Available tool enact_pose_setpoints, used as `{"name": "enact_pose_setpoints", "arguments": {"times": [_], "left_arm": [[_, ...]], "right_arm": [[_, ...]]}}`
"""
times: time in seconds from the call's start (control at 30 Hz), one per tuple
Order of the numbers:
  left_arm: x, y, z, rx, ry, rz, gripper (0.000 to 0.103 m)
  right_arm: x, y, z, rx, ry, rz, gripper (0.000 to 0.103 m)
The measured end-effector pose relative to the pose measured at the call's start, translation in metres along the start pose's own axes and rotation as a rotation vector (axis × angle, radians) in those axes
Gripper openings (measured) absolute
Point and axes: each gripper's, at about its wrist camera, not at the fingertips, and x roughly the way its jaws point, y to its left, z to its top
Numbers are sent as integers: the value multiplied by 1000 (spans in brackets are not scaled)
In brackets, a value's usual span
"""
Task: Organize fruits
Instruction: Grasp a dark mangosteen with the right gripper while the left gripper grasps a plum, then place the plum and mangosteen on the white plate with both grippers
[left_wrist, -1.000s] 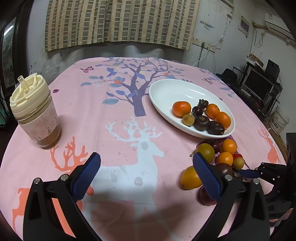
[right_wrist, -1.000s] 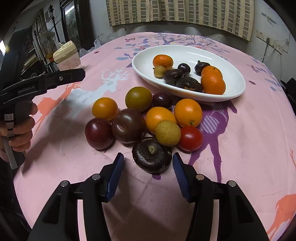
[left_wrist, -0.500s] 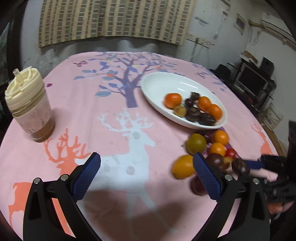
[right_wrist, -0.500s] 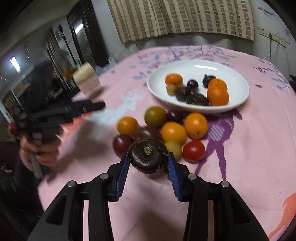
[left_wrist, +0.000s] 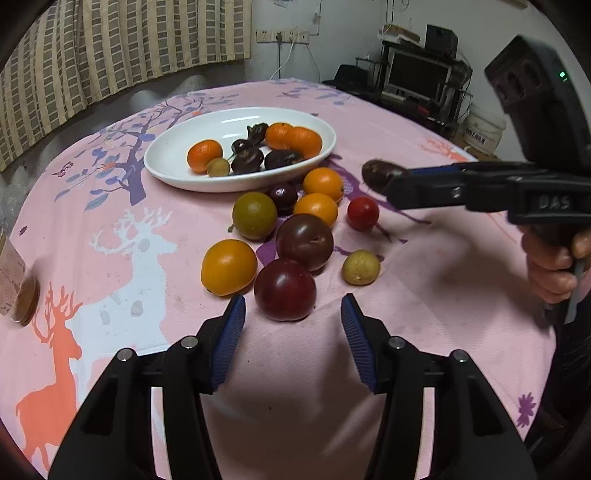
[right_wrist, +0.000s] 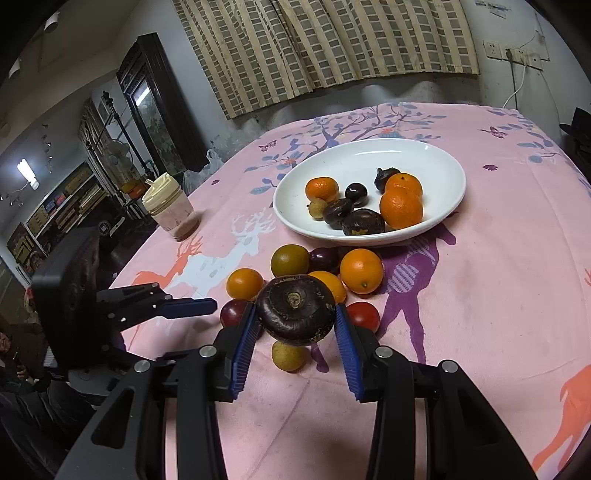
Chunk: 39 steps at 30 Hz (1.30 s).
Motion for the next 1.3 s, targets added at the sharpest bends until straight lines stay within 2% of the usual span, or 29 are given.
{"name": "enact_pose_setpoints", "arguments": {"times": [0.27, 0.37, 0.47, 0.67, 0.8, 0.87, 0.93, 1.03, 1.13, 1.2, 1.3], "left_arm": [[18, -1, 11, -12, 46, 6, 54], [24, -3, 13, -11, 66, 16, 48], [26, 1, 14, -38, 75, 18, 39], [21, 5, 12, -55, 63, -2, 38], [1, 13, 17, -83, -1, -54, 38], [-9, 21, 28, -111, -43, -82, 37], [-15, 30, 46, -132, -90, -68, 37], [-8, 45, 82, -172, -145, -34, 37], [14, 60, 115, -206, -184, 13, 38], [31, 71, 128, -235, -175, 12, 38], [56, 86, 141, -279, -126, 12, 37]], "right_arm": [[0, 1, -1, -7, 3, -5, 42], [-1, 2, -1, -10, -2, -11, 42], [-3, 3, -2, -13, -6, -12, 42], [-1, 5, -4, -21, 3, -7, 42], [-3, 8, -4, -35, -23, 4, 42], [-4, 8, 2, -28, -59, 11, 42], [-2, 5, 15, -14, -110, -19, 42], [12, -10, 47, 30, -169, -107, 43], [35, -30, 72, 68, -185, -187, 43], [49, -42, 84, 78, -189, -227, 43], [65, -54, 93, 88, -174, -235, 43]]}}
